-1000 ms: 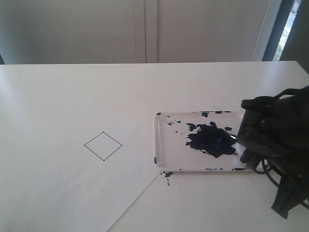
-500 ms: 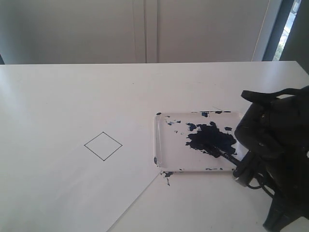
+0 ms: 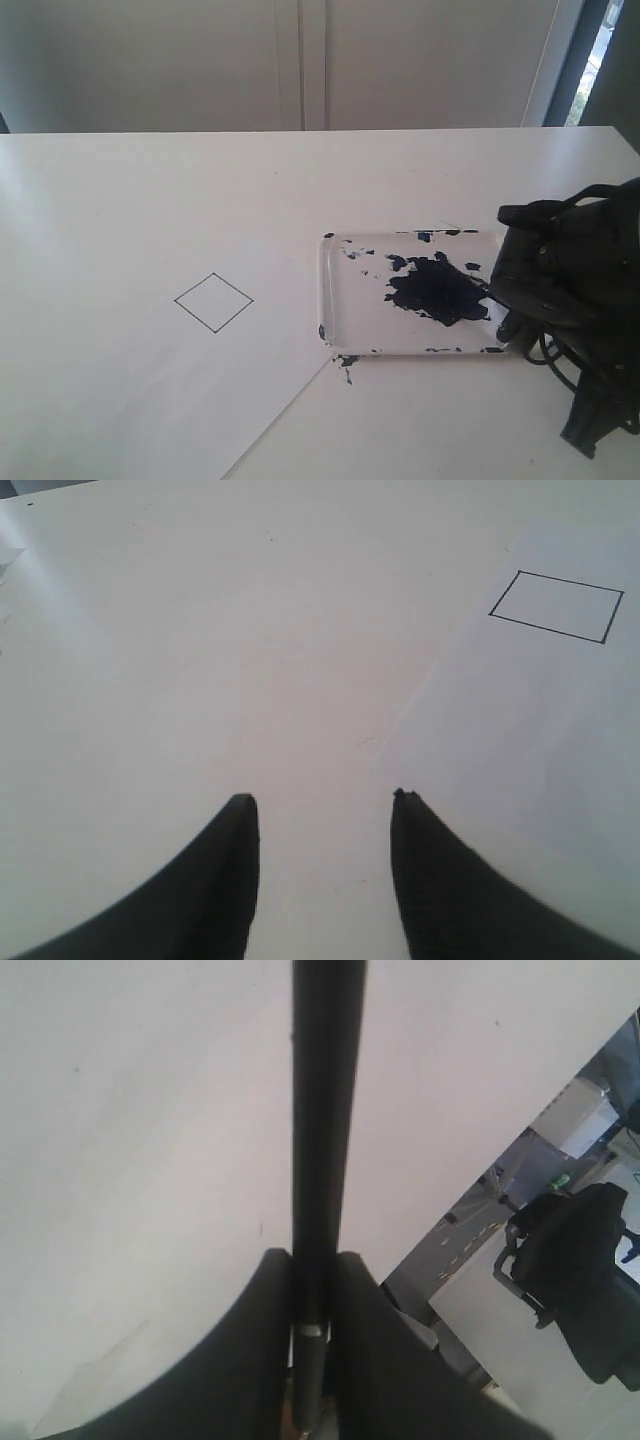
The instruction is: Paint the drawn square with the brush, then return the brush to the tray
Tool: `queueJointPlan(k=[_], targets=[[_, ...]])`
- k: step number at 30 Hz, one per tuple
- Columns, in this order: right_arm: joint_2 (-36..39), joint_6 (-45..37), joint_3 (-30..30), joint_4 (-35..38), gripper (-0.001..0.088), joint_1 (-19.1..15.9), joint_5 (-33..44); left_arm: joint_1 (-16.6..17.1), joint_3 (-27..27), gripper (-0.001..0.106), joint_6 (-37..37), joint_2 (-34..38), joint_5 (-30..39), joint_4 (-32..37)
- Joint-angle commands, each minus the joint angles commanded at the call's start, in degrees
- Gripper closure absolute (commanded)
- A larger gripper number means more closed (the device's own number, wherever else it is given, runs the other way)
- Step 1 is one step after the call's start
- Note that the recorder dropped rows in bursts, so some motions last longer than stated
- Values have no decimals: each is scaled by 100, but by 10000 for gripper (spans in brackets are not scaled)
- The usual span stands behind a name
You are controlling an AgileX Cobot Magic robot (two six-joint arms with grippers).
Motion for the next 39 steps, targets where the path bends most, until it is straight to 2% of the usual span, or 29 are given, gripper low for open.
queueJointPlan(k=[7,12,18,24,30,35,39], targets=[[0,-864,0,1128,868,0,0,0,0,574,0,0,0,0],[0,-861,0,1339,868,0,0,0,0,574,0,0,0,0],[-166,-861,-311,1556,868,61,0,0,0,574,0,0,0,0],[-474,-1017,-763,1501,868,602,0,0,0,574,0,0,0,0],[-435,-1006,-1107,1501,868,1246,0,0,0,574,0,0,0,0],[-113,-983,-1553,1724,868,1880,0,0,0,574,0,0,0,0],[260,-983,-1713,1716,868,2135,0,0,0,574,0,0,0,0]])
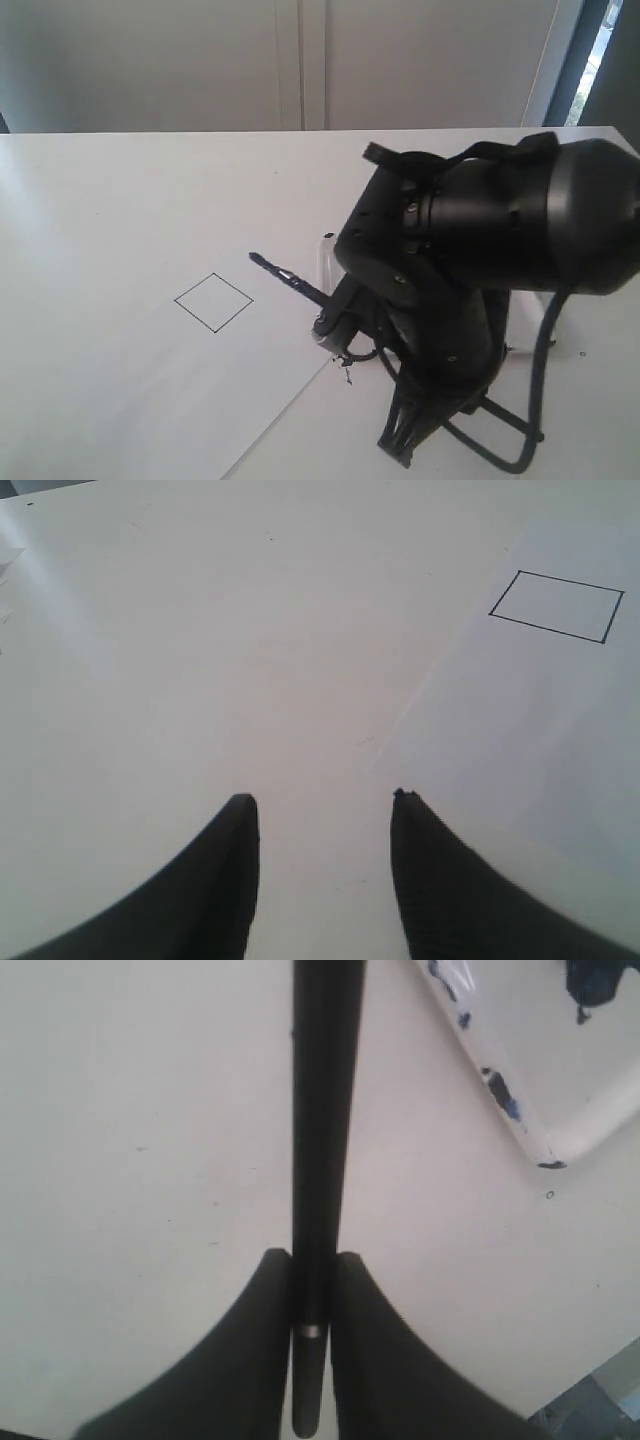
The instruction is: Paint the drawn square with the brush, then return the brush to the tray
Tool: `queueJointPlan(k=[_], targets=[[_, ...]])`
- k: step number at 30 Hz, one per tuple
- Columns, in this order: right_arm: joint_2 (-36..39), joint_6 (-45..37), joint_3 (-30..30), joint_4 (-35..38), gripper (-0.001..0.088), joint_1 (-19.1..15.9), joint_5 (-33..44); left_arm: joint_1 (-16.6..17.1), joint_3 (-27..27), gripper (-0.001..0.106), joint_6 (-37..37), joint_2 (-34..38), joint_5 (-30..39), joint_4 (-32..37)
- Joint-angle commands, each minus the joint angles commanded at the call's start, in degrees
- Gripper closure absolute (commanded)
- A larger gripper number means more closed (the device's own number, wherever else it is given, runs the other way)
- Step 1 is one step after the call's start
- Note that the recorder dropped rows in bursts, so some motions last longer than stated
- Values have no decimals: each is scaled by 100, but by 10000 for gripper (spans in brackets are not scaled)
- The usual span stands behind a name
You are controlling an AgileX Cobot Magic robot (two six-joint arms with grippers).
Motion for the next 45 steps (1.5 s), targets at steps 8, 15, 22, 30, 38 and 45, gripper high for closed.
queueJointPlan(k=[8,15,22,30,38,45], targets=[[336,12,-485,-122,868,0,0,0,0,574,0,0,0,0],[336,12,-534,-122,868,0,0,0,0,574,0,0,0,0],[336,12,-532,-72,868,0,0,0,0,574,0,0,0,0],[336,-117,-532,-86,868,0,0,0,0,574,-1298,0,-1146,-2772],[336,-258,-536,-86,868,0,0,0,0,574,-888,0,-527,-3650],[497,-328,-933,-108,868,0,0,0,-54,574,762,0,345,-4584]])
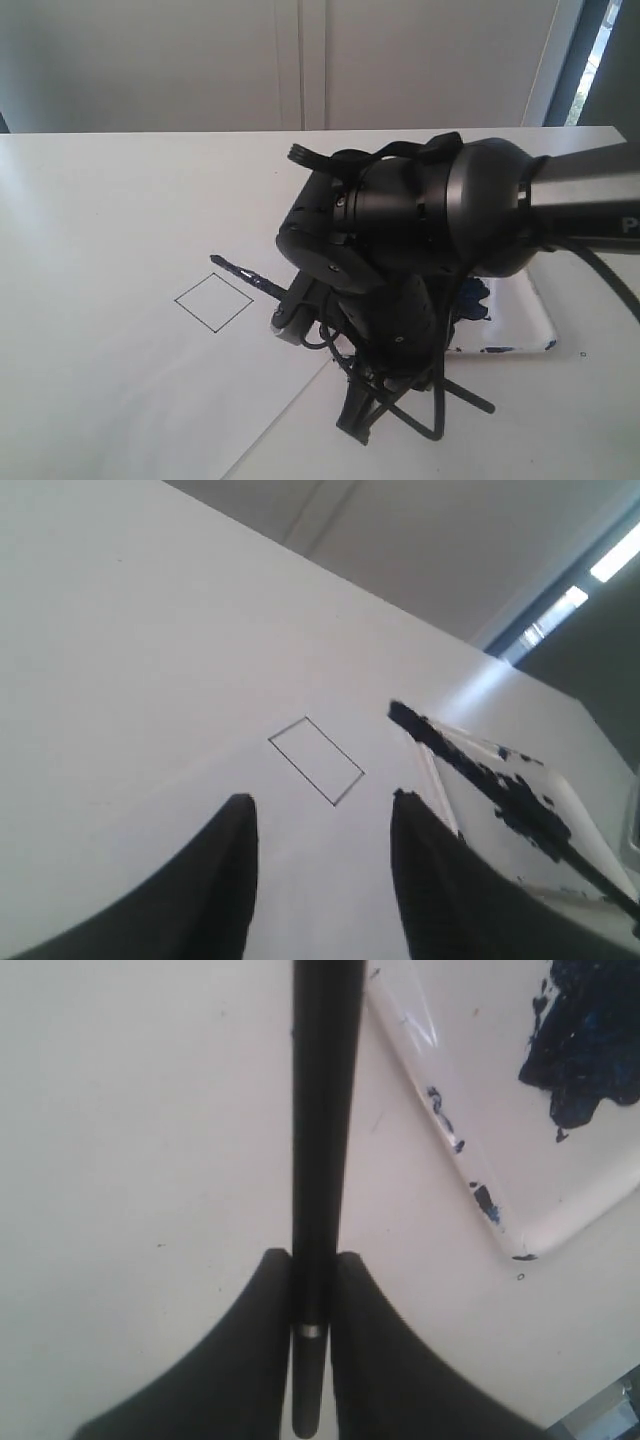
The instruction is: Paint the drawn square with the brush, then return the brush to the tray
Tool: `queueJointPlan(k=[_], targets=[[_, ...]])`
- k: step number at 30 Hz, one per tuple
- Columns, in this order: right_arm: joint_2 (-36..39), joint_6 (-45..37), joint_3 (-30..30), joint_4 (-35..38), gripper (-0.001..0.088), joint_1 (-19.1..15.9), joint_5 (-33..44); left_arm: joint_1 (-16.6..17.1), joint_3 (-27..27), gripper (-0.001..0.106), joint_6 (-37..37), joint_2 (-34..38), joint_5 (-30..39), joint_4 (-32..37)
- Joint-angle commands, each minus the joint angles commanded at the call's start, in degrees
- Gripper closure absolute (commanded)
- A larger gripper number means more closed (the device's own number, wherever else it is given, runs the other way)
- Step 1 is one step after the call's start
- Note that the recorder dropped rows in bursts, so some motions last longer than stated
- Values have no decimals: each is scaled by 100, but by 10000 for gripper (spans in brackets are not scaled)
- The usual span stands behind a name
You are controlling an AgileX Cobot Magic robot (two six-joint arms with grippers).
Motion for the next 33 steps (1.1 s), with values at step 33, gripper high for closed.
queueJointPlan(k=[33], targets=[[559,-257,-349,-375,868,36,0,0,-1399,574,4872,5897,925,-3915]])
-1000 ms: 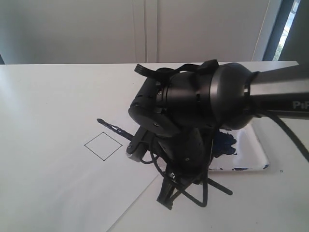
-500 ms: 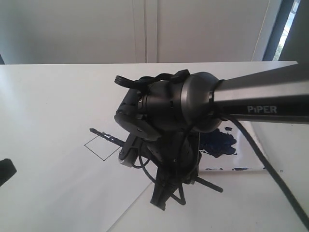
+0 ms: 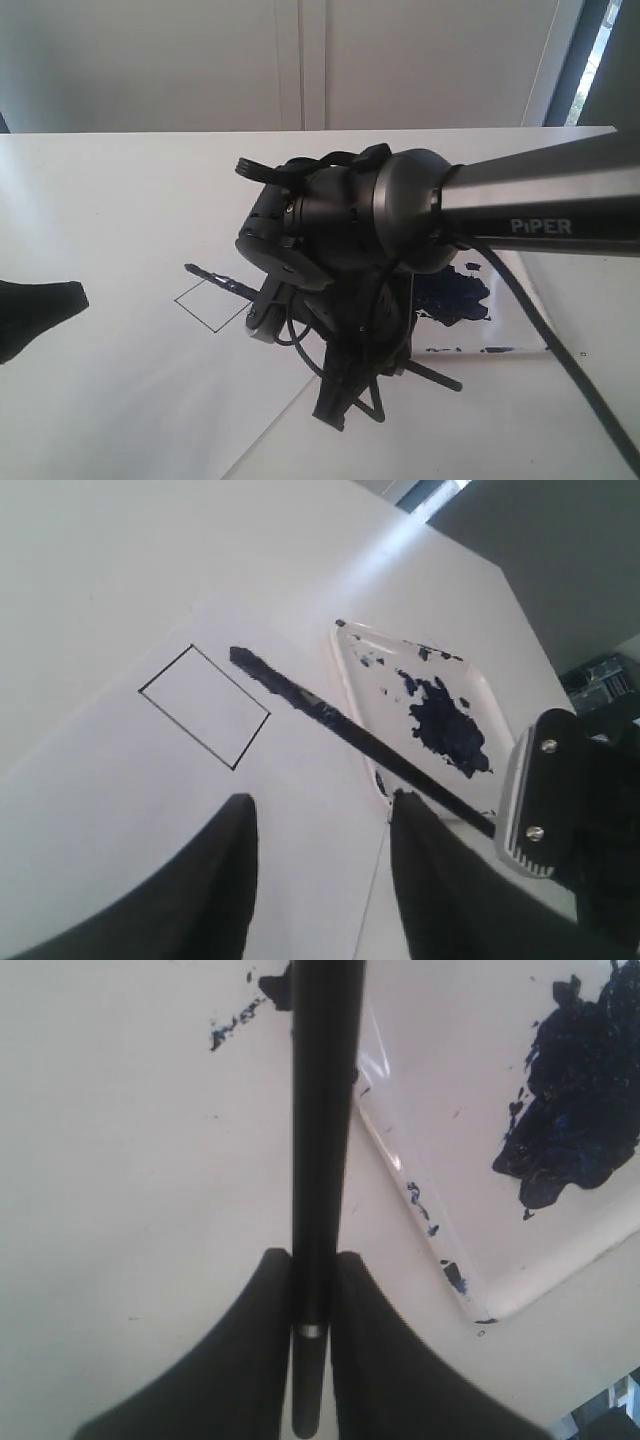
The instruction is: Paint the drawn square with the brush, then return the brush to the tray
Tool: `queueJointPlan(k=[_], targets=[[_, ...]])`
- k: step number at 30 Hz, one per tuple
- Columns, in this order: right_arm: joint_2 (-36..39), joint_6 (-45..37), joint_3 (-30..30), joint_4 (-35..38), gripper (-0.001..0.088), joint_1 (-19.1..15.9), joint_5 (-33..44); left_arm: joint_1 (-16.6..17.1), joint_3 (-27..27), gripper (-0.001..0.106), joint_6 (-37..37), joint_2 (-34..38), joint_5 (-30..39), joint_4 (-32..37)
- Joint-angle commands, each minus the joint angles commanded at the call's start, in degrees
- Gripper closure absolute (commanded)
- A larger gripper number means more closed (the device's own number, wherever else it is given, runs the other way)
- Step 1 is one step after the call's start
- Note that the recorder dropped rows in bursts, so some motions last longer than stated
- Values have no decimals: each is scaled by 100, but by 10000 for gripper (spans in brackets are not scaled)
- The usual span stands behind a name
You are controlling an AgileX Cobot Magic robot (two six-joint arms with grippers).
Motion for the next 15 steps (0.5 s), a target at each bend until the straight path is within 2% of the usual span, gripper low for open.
queueJointPlan(k=[11,15], targets=[[54,-49,0,-203,868,0,0,0,-556,574,128,1262,639,0],[117,-63,0,-203,868,0,0,-300,-697,574,142,1739,388,0]])
